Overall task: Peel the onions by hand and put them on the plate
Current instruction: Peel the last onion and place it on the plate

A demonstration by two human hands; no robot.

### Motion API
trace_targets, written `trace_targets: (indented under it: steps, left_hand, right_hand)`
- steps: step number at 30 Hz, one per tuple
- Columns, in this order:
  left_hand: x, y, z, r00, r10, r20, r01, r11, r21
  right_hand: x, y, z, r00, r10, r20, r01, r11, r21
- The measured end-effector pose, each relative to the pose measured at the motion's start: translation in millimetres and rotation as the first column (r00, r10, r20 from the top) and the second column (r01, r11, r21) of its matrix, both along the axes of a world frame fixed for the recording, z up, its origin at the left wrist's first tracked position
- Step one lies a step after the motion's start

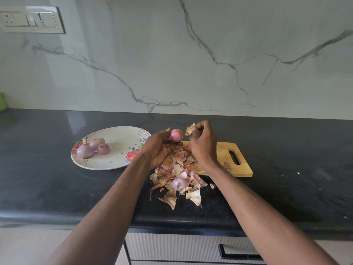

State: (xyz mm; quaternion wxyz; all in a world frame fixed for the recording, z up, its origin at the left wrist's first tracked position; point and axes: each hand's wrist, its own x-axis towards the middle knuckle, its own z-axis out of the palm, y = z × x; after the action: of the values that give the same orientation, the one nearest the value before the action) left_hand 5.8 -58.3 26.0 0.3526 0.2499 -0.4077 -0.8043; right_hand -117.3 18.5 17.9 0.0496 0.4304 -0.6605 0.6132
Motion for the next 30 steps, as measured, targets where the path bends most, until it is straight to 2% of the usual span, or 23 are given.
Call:
trace_targets:
  steps: [3, 7, 9, 15, 19, 25, 30]
  left_hand:
    - [0, -4, 0, 0.998, 0.06, -0.032, -0.06, 0.998, 0.013]
    - [2, -8, -1, 0.991, 0.13, -0.027, -0.131, 0.991, -0.013]
    - [3, -8, -1, 0.988, 0.152, -0.025, -0.153, 0.988, -0.02]
    - [3, -3, 0, 0.994, 0.104, 0.037, -0.102, 0.993, -0.067]
    - [2, -1, 0, 0.997, 0.048, 0.068, -0.042, 0.995, -0.094]
    - [2, 0, 1, 0.997, 0.042, 0.065, -0.035, 0.995, -0.098]
    - [3, 1, 1, 0.997, 0.025, 0.073, -0.016, 0.993, -0.12]
  right_hand:
    - [0, 5, 3, 1.0, 0.014, 0.0, -0.014, 0.998, 0.059]
    - [0, 6, 0, 0.987, 0.085, -0.134, -0.042, 0.954, 0.297]
    - [1, 5, -1, 0.981, 0.114, -0.158, -0.052, 0.934, 0.352]
    - [1, 5, -1, 0.966, 0.116, -0.233, -0.119, 0.993, 0.003]
    - [2, 3, -1, 0.964, 0.146, -0.224, -0.151, 0.989, -0.005]
    - [1, 2, -3, 0.961, 0.147, -0.235, -0.154, 0.988, -0.01]
    - [1, -1, -8, 0.933, 0.125, -0.338, -0.122, 0.992, 0.03]
